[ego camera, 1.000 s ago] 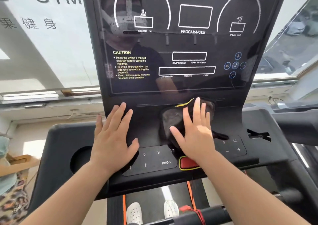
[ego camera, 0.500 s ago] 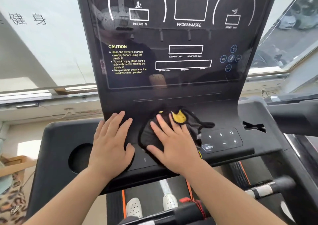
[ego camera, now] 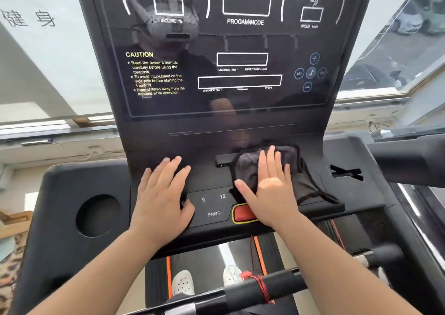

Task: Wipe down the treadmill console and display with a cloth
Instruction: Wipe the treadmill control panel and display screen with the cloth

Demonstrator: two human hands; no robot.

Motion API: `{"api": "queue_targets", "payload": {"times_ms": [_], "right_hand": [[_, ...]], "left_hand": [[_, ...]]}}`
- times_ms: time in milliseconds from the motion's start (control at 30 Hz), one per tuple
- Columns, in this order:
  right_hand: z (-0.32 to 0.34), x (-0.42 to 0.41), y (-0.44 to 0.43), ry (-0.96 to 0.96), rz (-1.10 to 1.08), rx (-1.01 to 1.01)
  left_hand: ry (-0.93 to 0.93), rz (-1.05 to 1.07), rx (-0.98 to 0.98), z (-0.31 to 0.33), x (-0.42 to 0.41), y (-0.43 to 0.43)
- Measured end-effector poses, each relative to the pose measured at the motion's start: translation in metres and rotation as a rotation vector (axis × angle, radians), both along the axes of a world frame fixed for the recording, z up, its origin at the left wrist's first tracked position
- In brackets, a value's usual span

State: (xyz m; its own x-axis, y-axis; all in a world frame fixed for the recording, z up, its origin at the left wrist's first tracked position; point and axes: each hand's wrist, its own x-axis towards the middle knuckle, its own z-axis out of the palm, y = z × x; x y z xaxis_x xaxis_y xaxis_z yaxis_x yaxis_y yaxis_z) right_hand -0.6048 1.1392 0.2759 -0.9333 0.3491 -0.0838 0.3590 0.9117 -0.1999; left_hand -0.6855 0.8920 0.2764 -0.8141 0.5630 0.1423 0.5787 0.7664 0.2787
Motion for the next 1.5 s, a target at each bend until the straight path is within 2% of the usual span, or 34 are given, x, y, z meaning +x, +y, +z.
{"api": "queue_targets", "payload": {"times_ms": [100, 267, 333, 433, 533, 567, 633, 733, 800, 900, 1067, 1200, 1400, 1433, 1500], "right_hand": [[-0.001, 0.010, 0.037, -0.078, 0.021, 0.033], [0.001, 0.025, 0.091, -0.105, -0.087, 0.009], [0.008, 0.030, 0.090, -0.138, -0.019, -0.010], [0.021, 0.047, 0.083, -0.134, 0.194, 0.024], [0.029, 0.055, 0.099, 0.015, 0.299, -0.049], [0.029, 0.053, 0.109, 0.115, 0.287, -0.054], [0.029, 0.047, 0.129, 0.226, 0.244, 0.084], [0.032, 0.039, 0.147, 0.051, 0.219, 0.215], [0.031, 0.038, 0.151, -0.024, 0.244, 0.238], [0.026, 0.038, 0.159, 0.039, 0.254, 0.155], [0.036, 0.032, 0.171, 0.122, 0.245, -0.019], [0.078, 0.011, 0.182, 0.248, 0.200, -0.121], [0.171, 0.001, 0.196, 0.794, 0.220, -0.296], [0.178, 0.007, 0.197, 0.831, 0.249, -0.338], [0.175, 0.021, 0.197, 0.756, 0.333, -0.458]], "left_hand": [[-0.010, 0.010, -0.022, -0.002, 0.006, 0.009], [-0.031, 0.042, 0.022, 0.001, 0.023, 0.037], [-0.025, 0.045, 0.052, 0.005, 0.030, 0.050], [-0.005, 0.024, 0.110, 0.013, 0.038, 0.074], [-0.040, -0.014, 0.124, 0.019, 0.048, 0.104], [-0.048, -0.032, 0.096, 0.021, 0.051, 0.116], [-0.083, -0.072, -0.021, 0.025, 0.058, 0.141], [-0.115, -0.064, -0.236, 0.029, 0.061, 0.176], [-0.090, -0.035, -0.281, 0.031, 0.062, 0.188], [-0.093, -0.016, -0.275, 0.032, 0.061, 0.196], [-0.141, 0.007, -0.055, 0.041, 0.055, 0.199], [-0.154, 0.046, 0.125, 0.076, 0.041, 0.209], [0.159, 0.033, 0.516, 0.159, 0.020, 0.223], [0.190, 0.022, 0.563, 0.166, 0.020, 0.221], [0.194, -0.019, 0.594, 0.163, 0.025, 0.212]]}}
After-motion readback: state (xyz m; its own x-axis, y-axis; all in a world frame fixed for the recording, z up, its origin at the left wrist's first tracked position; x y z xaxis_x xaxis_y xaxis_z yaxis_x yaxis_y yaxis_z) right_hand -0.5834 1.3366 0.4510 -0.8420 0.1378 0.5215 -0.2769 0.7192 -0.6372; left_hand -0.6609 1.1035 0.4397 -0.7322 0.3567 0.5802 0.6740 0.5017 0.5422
